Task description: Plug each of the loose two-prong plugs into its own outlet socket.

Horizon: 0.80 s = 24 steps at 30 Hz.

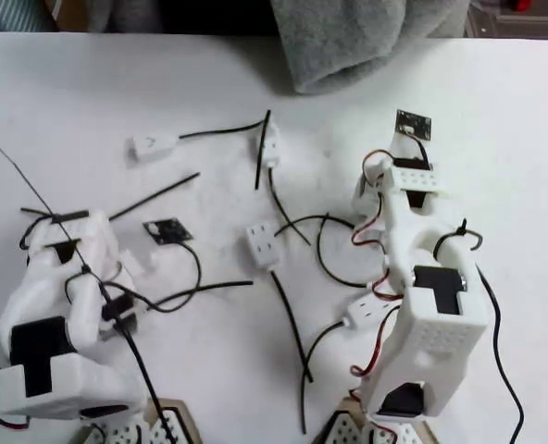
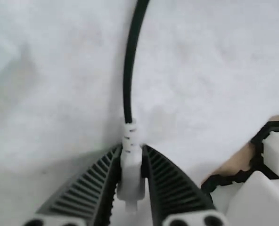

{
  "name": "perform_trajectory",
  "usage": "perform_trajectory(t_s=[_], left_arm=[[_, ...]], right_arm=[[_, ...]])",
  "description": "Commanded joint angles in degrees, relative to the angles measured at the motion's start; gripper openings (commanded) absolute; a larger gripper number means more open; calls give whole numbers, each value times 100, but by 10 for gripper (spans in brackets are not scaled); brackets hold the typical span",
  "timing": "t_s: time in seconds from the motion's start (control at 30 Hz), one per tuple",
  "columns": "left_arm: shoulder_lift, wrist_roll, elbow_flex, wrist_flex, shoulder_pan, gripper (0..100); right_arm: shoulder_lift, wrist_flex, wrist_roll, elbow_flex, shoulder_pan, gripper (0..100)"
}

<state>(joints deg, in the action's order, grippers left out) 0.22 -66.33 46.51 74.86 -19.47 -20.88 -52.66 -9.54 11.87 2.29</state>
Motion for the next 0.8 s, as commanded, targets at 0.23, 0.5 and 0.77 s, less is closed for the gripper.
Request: perform_trajectory(t_s=[0.23,0.5,0.77], left_arm=[[-3301,-141,422,396,295,24],[-5279,1600,387,281,1974,24],[-5464,4211,369,-1240,3134,24]], right_arm=[[198,66,53,-9,-92,341],[198,66,53,-9,-92,341],[198,66,53,-9,-92,341]])
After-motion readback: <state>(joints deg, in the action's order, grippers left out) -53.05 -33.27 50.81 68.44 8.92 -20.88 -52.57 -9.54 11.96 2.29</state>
